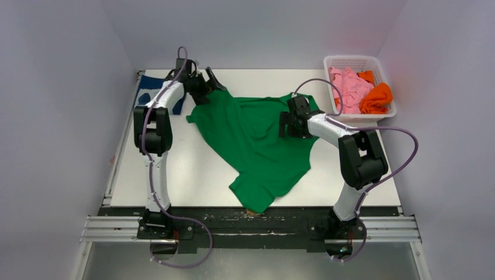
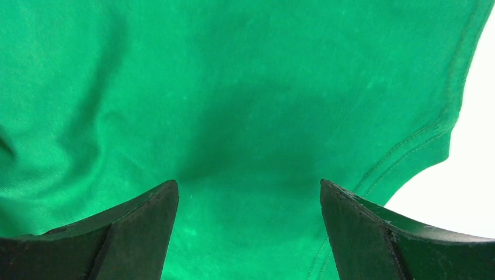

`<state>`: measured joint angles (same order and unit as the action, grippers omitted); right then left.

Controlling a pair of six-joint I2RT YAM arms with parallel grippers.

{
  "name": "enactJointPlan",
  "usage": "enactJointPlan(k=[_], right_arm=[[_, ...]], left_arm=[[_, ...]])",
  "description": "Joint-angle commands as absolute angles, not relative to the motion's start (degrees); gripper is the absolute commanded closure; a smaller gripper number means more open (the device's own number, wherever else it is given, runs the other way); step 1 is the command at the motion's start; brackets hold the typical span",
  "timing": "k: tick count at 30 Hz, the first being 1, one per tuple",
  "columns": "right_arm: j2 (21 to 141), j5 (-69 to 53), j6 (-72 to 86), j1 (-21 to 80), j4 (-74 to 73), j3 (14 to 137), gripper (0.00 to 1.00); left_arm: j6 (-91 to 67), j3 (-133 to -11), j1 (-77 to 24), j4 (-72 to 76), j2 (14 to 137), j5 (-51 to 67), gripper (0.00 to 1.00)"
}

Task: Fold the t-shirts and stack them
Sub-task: Flatten out the tshirt

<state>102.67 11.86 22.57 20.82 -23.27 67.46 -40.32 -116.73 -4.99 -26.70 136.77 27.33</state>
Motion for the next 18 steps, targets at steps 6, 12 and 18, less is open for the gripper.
enactJointPlan(k=[6,12,18], right_arm=[[104.22,9.71,28.16,20.45,-21.86,65.73,0.12],[108.6,10.07,28.76,17.26,-24.55,68.76,0.12],[112.13,9.73,28.94,11.65,-26.42,73.98,0.12]], left_arm=[[-35.2,-96.73,-4.83,-34.33,118.46,26.75,0.0],[-35.01,-89.77,-6.38,-40.44,118.52,26.55,0.0],[-34.1,-84.41,-9.45,-45.43,115.92,20.16,0.0]])
